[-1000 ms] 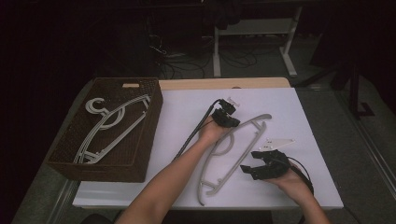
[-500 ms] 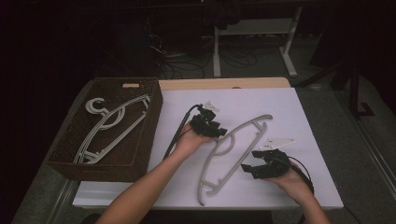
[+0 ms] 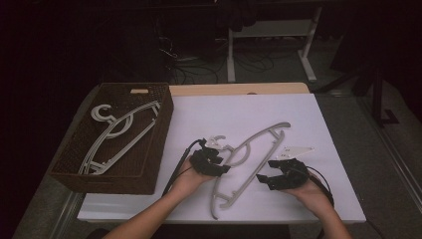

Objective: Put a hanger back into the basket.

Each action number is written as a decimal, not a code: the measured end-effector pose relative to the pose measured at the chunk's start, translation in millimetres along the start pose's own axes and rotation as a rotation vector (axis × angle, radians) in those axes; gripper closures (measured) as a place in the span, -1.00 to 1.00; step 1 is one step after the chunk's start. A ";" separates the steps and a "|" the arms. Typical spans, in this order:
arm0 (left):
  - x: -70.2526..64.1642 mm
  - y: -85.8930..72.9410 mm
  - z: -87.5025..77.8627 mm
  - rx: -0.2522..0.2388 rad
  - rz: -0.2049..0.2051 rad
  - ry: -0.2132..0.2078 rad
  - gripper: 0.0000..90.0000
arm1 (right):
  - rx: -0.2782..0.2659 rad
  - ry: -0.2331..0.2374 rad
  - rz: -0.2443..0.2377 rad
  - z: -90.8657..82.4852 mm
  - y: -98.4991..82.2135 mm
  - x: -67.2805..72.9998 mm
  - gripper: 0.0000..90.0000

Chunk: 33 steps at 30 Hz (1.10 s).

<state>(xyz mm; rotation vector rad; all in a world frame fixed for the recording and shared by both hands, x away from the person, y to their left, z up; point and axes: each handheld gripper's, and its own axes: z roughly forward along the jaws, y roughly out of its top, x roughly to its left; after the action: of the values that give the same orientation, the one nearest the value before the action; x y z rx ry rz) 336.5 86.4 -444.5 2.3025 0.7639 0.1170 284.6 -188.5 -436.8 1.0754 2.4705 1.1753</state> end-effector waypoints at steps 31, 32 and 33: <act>50.1 -33.6 -33.2 0.047 -0.004 0.091 0.78 | -0.005 -0.012 0.010 -1.5 -1.1 -3.4 -0.28; 50.2 -33.7 -33.5 0.046 -0.006 0.088 0.78 | -0.004 -0.011 0.009 -1.5 -1.0 -3.4 -0.28; 50.6 -33.9 -33.7 0.040 -0.014 0.078 0.77 | -0.004 -0.012 0.009 -1.5 -0.7 -3.0 -0.28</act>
<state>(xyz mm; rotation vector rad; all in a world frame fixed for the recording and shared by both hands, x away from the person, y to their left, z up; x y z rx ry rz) 351.7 154.3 -447.4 2.3418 0.8287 0.1883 285.7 -191.7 -436.7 1.0910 2.4557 1.1724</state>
